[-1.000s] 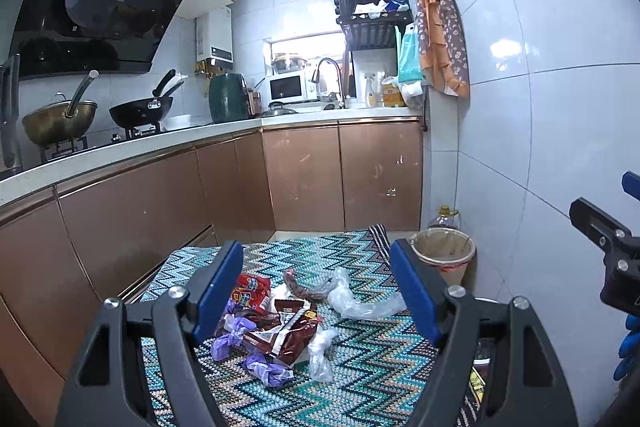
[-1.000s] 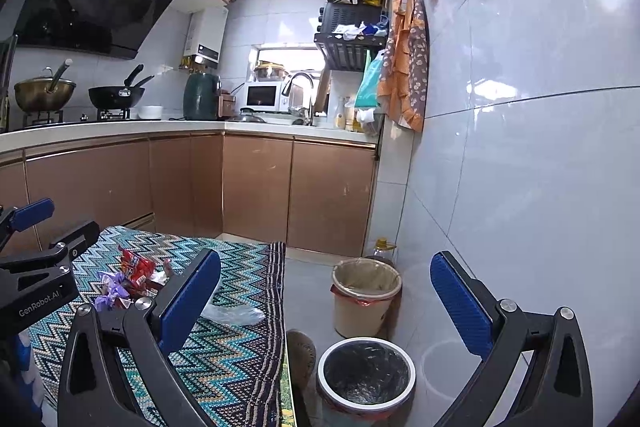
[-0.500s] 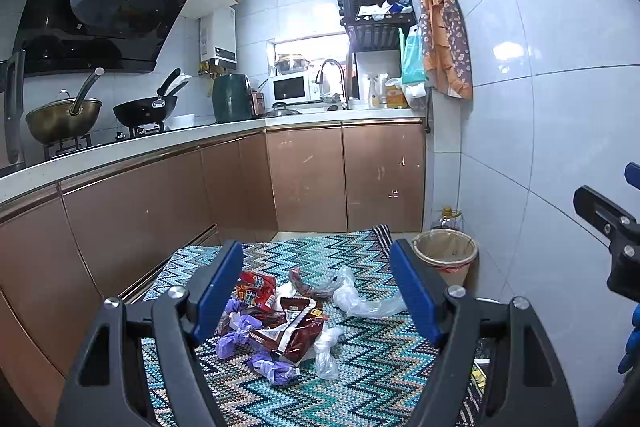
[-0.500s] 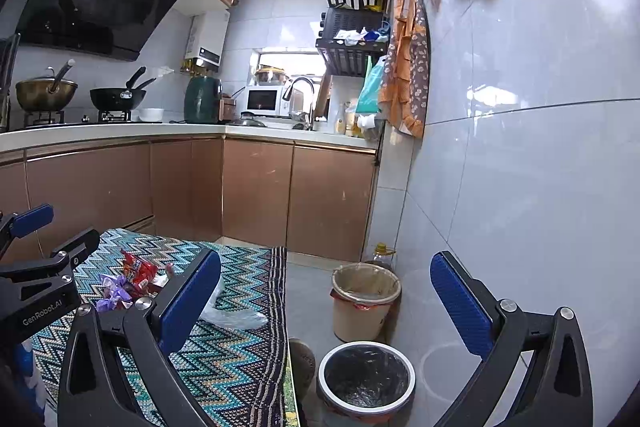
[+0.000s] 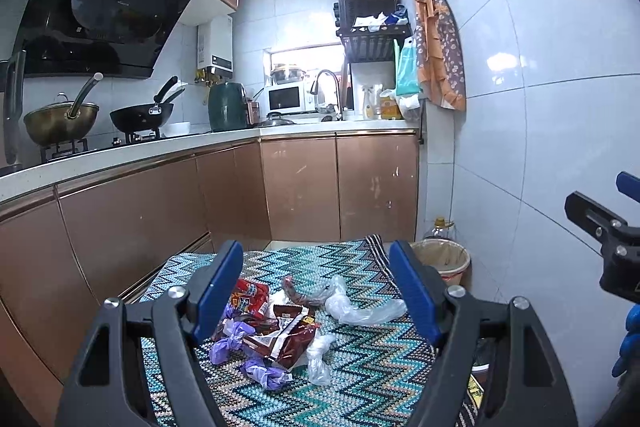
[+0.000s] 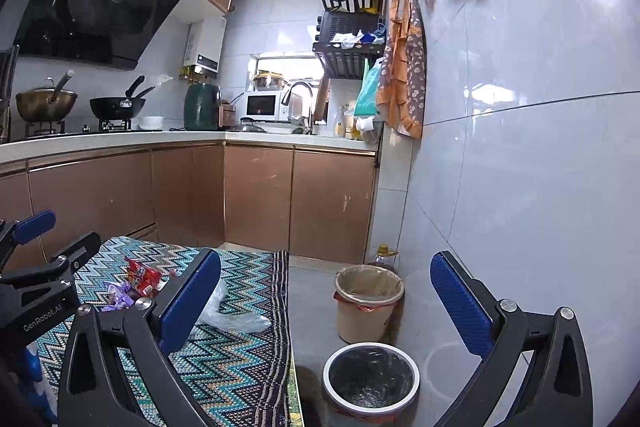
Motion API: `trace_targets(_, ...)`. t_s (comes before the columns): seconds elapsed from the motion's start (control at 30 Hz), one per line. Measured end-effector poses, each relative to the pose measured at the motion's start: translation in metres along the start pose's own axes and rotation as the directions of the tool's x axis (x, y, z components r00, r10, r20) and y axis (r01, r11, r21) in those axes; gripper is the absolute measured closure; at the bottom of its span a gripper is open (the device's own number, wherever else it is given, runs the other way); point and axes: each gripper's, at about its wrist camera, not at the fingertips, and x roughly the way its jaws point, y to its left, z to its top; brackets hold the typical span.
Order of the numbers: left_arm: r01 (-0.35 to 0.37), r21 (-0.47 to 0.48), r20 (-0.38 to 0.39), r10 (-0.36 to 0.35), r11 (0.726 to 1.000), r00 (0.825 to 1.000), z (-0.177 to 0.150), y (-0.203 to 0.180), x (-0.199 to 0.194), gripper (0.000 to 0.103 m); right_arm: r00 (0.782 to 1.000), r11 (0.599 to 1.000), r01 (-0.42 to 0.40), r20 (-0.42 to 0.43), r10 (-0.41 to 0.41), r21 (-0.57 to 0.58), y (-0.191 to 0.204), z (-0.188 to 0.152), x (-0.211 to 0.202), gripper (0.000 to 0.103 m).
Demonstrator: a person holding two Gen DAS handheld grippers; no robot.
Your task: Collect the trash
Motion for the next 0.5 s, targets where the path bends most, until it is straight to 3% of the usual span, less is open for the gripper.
trace_targets(0.5,0.044,-0.016,-0.045,-0.044,0.999,0.998,-0.014,-0.007,0.031,0.029,0.999,1.0,-0.013,-0.048,0.013,0.013,-0.001,-0.011,0.034,0.0)
